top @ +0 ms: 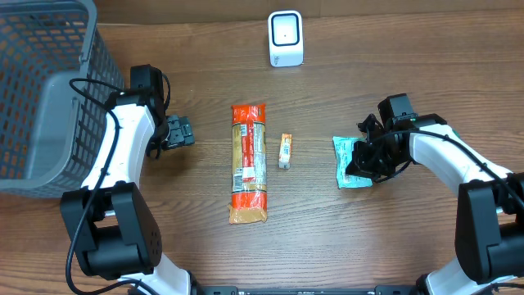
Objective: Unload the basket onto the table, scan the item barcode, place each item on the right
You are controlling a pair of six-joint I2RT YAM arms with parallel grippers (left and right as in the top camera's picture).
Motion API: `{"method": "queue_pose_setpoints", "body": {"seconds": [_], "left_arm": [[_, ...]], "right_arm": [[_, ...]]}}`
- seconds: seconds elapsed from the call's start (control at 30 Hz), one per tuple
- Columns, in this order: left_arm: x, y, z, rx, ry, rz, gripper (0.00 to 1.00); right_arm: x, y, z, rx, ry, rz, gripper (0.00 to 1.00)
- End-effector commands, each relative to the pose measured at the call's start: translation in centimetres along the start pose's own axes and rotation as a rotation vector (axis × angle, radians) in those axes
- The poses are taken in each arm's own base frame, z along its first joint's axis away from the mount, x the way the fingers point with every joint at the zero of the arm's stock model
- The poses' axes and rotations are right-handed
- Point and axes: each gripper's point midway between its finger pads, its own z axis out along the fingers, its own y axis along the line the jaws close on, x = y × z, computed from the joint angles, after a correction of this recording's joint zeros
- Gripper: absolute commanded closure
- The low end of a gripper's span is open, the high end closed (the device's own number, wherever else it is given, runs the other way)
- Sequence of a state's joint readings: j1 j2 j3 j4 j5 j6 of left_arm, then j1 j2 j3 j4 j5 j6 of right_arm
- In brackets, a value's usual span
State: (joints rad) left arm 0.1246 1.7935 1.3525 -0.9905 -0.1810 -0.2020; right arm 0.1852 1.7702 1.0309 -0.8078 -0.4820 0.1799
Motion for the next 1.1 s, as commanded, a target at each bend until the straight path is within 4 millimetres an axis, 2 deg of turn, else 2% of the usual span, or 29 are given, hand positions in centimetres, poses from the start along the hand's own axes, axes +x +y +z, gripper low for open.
{"method": "queue_pose_setpoints", "body": {"seconds": [0.0, 0.23, 0.37, 0.4, 0.53, 0.67, 1.07], "left_arm": [[-0.4, 0.2, -0.8, -0.004, -0.029, 0.01, 0.0], [-0.4, 0.2, -0.8, -0.004, -0.029, 0.01, 0.0], [-0.4, 0.2, -0.8, -0.004, -0.029, 0.01, 0.0], [-0.4, 0.2, -0.8, -0.004, -0.029, 0.011, 0.0], [-0.4, 0.2, -0.8, -0.004, -0.029, 0.01, 0.0], [-0.4, 0.2, -0.8, -0.004, -0.029, 0.01, 0.0], [-0.4, 0.2, -0.8, -0.004, -0.029, 0.01, 0.0]], "right_arm": [[0.6, -0.5, 0.6, 0.011, 0.003, -0.004, 0.96], [1.3, -1.7, 2.3, 0.006, -0.021, -0.009, 0.96], [1.5, -2.3, 2.7, 0.025, -0.025, 0.001, 0.96], [1.4, -2.0, 2.6, 0.015, -0.027, 0.009, 0.96], [0.1, 1.6, 0.8, -0.128, -0.021, -0.011, 0.96], [-0.9, 2.7, -0.3, -0.139, -0.032, -0.021, 0.96], [1.2, 0.8, 1.4, -0.097, 0.012, 0.006, 0.96]]}}
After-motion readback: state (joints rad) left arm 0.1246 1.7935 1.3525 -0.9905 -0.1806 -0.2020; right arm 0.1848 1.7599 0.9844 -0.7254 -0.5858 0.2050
